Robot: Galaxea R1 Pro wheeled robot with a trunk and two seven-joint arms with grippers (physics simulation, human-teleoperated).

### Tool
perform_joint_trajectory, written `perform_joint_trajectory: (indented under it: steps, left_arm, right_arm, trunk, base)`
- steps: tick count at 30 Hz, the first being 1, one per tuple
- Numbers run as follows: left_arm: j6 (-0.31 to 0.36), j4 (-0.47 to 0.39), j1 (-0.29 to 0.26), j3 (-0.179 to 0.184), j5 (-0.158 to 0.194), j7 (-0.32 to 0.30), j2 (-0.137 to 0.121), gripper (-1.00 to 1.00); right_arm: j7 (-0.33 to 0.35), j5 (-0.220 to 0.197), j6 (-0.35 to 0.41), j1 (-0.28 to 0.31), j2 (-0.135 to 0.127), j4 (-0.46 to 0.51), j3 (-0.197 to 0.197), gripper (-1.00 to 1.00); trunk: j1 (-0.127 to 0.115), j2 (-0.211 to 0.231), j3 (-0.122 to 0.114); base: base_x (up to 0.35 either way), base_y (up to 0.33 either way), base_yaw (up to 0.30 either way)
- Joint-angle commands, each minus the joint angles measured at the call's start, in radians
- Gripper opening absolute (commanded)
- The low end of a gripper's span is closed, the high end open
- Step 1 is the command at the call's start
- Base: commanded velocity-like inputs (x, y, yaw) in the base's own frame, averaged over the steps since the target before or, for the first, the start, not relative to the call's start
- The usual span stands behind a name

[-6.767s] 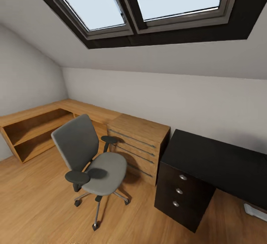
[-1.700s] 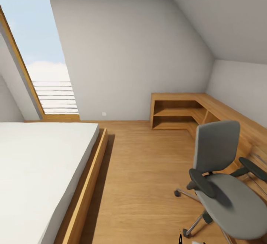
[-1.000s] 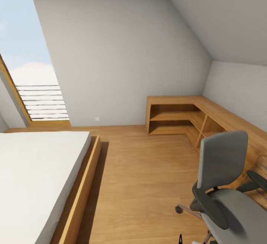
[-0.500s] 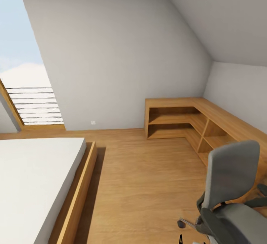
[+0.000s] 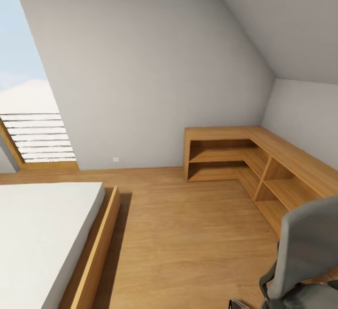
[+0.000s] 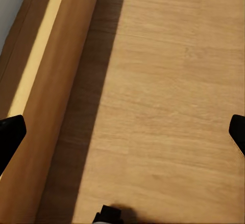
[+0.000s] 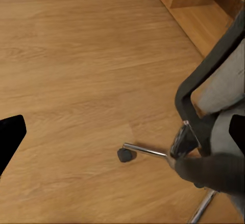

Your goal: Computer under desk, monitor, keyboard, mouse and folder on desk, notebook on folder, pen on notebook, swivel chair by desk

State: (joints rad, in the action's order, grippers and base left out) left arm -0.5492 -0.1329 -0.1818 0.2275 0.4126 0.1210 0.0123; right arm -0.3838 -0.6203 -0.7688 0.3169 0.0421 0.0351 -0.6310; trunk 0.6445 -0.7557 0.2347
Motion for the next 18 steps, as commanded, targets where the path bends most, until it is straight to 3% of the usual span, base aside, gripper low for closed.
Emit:
perform_joint_trajectory:
  steps: [1, 18]
  left_arm:
    - [-0.003, 0.001, -0.001, 0.009, 0.005, 0.006, 0.0, 1.0]
    - [-0.003, 0.001, -0.001, 0.009, 0.005, 0.006, 0.0, 1.0]
  right_arm:
    - [-0.009, -0.001, 0.0, 0.001, 0.0, 0.0, -0.009, 1.0]
    - [-0.009, -0.001, 0.002, 0.001, 0.001, -0.001, -0.009, 1.0]
  trunk:
    - [0.001, -0.001, 0.001]
    - [0.001, -0.001, 0.001]
  base:
    - [0.33, 0.0, 0.0]
    - [0.332, 0.0, 0.0]
